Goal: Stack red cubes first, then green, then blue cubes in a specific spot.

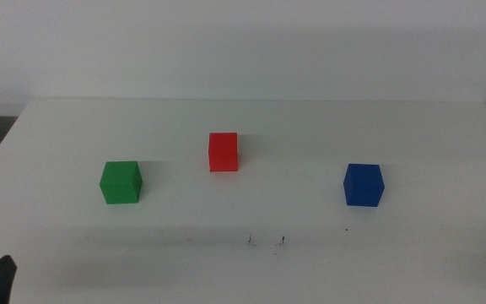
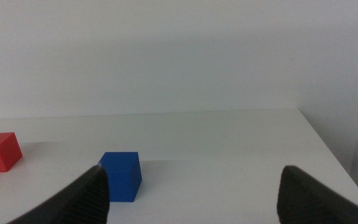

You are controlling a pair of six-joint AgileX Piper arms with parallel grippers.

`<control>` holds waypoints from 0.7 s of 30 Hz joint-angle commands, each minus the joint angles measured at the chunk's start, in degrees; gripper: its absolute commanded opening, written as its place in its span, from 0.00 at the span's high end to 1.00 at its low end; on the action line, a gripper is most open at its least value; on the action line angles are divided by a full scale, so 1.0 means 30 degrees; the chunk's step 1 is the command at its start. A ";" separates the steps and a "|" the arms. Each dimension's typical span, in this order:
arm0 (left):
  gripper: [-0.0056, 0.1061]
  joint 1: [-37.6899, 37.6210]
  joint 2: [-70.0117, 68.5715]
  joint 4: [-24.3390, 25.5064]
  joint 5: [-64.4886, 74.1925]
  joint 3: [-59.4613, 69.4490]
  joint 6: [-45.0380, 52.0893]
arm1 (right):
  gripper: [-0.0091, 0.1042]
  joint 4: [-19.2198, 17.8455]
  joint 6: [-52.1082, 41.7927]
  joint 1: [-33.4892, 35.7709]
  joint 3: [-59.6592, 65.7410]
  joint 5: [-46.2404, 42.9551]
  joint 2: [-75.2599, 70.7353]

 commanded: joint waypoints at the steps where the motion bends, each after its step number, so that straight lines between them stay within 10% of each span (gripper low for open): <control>1: 0.11 0.0018 -0.0061 -0.0593 -0.0268 -0.0002 -0.0027 | 0.10 -0.0187 -0.0217 -0.0143 0.0049 -0.0256 -0.0094; 16: 0.11 -0.0159 1.7710 -0.4976 1.1659 -1.6270 0.0054 | 0.10 -0.0187 -0.0217 -0.0143 0.0049 -0.0256 -0.0094; 21: 0.11 -0.3266 2.4101 -0.3484 1.1286 -2.0972 -0.1472 | 0.10 -0.0187 -0.0217 -0.0143 0.0049 -0.0256 -0.0094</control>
